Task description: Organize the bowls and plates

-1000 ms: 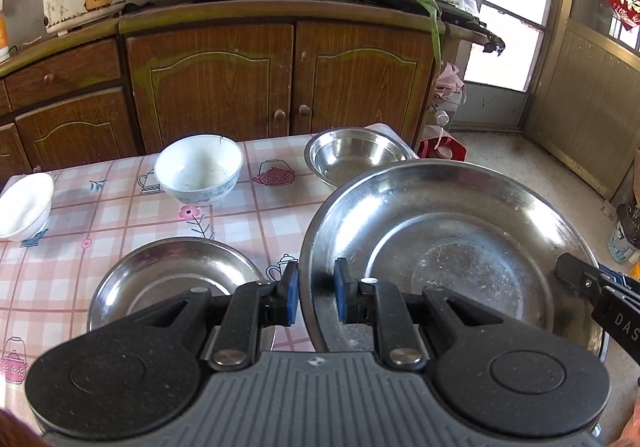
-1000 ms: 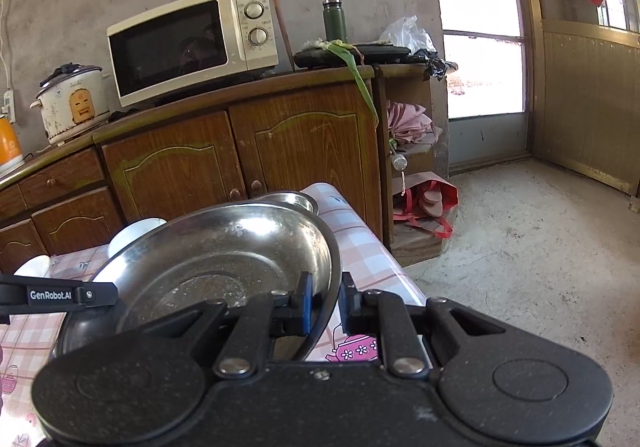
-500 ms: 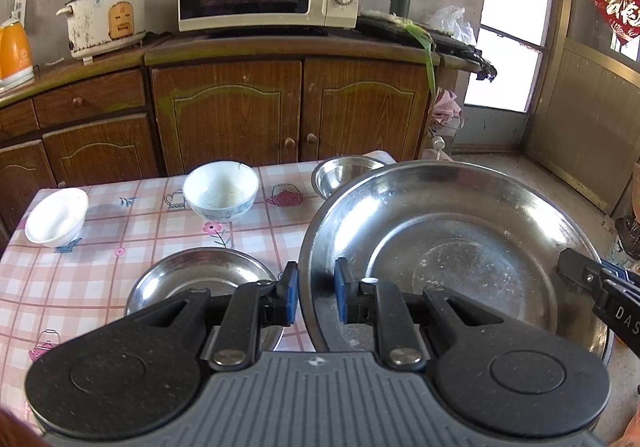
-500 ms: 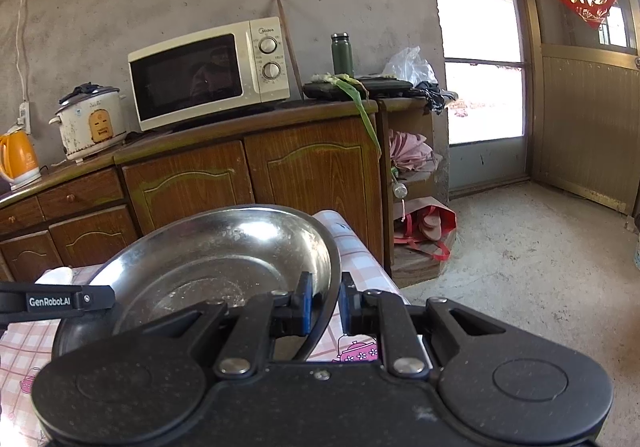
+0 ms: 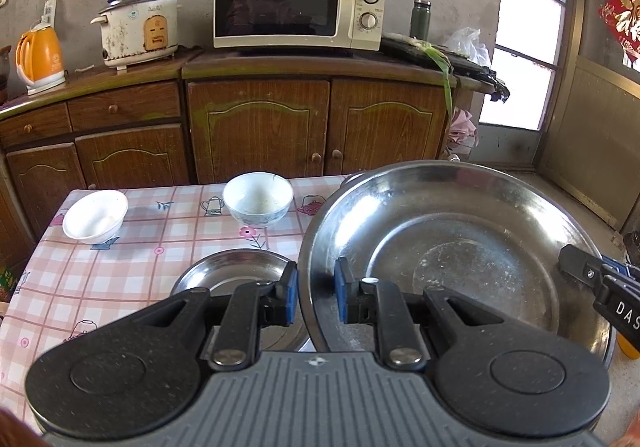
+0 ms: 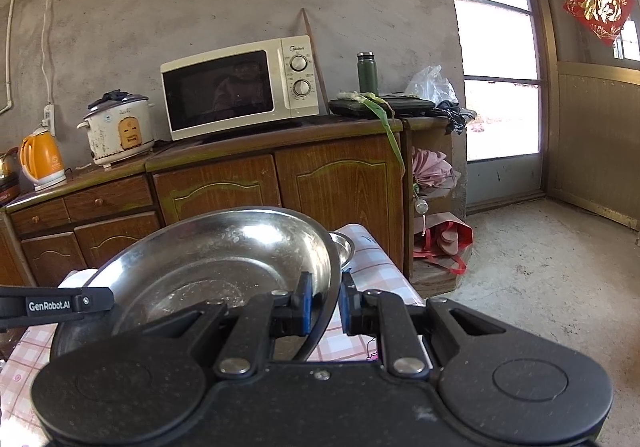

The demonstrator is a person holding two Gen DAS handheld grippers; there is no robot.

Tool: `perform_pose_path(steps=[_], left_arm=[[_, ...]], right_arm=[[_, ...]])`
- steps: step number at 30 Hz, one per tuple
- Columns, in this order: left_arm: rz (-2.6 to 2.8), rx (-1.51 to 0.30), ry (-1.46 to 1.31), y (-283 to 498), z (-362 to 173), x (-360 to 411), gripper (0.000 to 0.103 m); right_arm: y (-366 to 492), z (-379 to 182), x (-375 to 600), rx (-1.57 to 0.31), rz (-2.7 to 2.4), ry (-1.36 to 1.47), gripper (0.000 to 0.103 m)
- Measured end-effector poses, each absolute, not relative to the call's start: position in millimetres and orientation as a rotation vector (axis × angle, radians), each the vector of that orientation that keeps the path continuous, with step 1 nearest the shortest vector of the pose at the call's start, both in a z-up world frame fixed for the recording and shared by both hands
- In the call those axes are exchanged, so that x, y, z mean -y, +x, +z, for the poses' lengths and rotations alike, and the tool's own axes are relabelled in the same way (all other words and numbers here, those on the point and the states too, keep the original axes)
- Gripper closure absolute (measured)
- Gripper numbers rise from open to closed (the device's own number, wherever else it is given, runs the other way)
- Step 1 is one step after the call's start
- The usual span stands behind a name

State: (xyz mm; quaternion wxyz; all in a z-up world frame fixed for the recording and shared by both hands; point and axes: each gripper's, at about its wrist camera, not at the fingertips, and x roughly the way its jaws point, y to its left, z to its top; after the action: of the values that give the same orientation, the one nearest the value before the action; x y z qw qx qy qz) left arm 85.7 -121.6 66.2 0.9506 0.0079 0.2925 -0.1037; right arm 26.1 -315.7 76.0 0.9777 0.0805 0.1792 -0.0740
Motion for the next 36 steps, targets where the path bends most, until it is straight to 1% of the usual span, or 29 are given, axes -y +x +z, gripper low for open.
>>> perform_pose_path(steps=[36], left_arm=[[-0.095,-0.569,0.008,57.4,63.9,49.0,0.082]], right_arm=[[27.6,80.1,235.4,-0.365,-0.040,0.097,0.084]])
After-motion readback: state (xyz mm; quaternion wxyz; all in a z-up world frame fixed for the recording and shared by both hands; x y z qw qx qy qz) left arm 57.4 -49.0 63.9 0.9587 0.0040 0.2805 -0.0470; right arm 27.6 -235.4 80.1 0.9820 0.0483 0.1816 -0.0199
